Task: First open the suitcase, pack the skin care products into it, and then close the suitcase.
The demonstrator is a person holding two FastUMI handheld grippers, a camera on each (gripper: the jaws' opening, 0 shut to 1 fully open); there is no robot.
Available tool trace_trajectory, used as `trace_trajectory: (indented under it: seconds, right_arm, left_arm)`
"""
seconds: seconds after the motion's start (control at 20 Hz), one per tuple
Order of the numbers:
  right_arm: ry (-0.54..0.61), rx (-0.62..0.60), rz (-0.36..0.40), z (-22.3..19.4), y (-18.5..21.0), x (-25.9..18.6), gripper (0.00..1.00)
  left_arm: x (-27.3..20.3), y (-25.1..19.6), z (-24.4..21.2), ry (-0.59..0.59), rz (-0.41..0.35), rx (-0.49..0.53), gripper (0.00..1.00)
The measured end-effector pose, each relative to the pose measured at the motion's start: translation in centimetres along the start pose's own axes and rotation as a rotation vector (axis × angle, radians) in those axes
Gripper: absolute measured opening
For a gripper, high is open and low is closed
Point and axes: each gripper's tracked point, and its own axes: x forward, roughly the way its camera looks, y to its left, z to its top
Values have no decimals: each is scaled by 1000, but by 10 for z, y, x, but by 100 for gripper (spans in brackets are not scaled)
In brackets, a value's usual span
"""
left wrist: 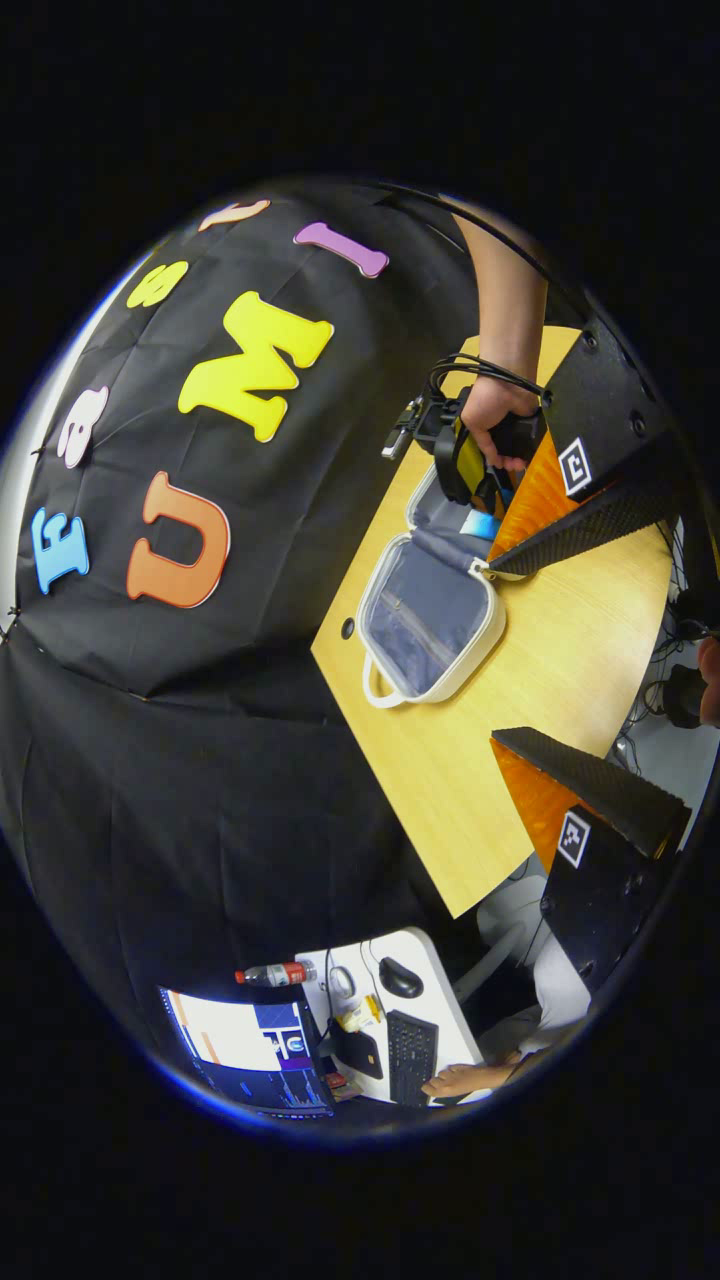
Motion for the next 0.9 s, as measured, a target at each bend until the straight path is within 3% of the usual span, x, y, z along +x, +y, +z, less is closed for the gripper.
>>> trace_trajectory:
  seconds: [0.2,0.6,0.9]
  right_arm:
    - [41,8,-9,0,1,1,39]
    - [51,-15,4,-5,-2,-2,44]
    - [-49,-115,99,-8,0,-28,70]
  left_arm:
    - [-17,12,28,-72,42,-63,98]
    - [-44,3,32,-117,83,-3,98]
    - [-49,0,30,-126,121,47,98]
